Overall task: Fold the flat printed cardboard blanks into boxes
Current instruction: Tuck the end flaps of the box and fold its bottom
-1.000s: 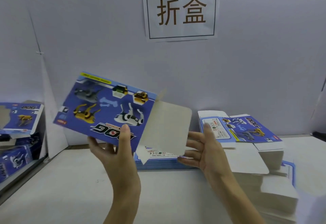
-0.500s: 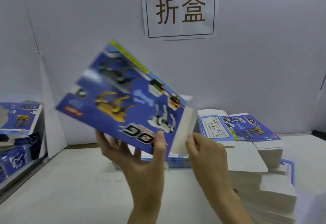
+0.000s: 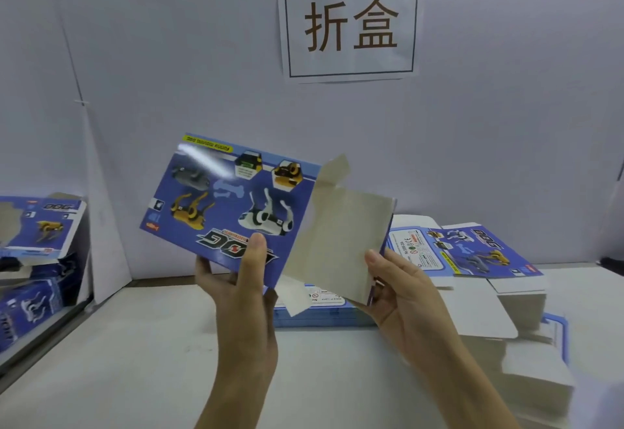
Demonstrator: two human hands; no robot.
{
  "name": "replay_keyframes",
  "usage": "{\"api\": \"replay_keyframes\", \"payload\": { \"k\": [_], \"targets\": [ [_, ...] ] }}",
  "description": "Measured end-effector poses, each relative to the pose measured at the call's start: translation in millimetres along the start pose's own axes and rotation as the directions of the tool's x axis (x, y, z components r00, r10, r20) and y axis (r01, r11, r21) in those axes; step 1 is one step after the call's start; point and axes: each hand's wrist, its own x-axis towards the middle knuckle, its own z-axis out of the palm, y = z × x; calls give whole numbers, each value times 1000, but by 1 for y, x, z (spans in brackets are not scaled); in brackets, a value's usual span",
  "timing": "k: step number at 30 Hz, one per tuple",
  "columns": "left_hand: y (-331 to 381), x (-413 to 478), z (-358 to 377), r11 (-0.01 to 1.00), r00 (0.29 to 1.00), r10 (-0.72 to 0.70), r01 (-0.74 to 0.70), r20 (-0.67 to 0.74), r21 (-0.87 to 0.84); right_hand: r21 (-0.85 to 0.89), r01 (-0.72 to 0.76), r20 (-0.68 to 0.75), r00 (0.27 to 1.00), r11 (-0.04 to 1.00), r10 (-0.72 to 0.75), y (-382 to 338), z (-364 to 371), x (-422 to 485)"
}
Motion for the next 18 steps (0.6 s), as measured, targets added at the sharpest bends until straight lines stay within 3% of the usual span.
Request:
{"api": "replay_keyframes", "payload": {
  "k": [4, 10, 15, 18],
  "targets": [
    [1, 1, -3, 998, 1000, -27, 27, 5, 64, -15, -28, -72, 997, 1000, 27, -2, -5, 3],
    [2, 3, -7, 995, 994, -60, 53, 88, 83, -139, 30, -119, 992, 990, -47, 4, -7, 4],
    [7, -1, -6, 992, 953, -122, 106, 278, 71, 11, 34, -207, 978, 999, -31, 8, -7, 6],
    [6, -1, -5, 985, 926, -170, 151, 337, 81, -1, 65, -231, 971, 998, -64, 9, -8, 7]
  ]
}}
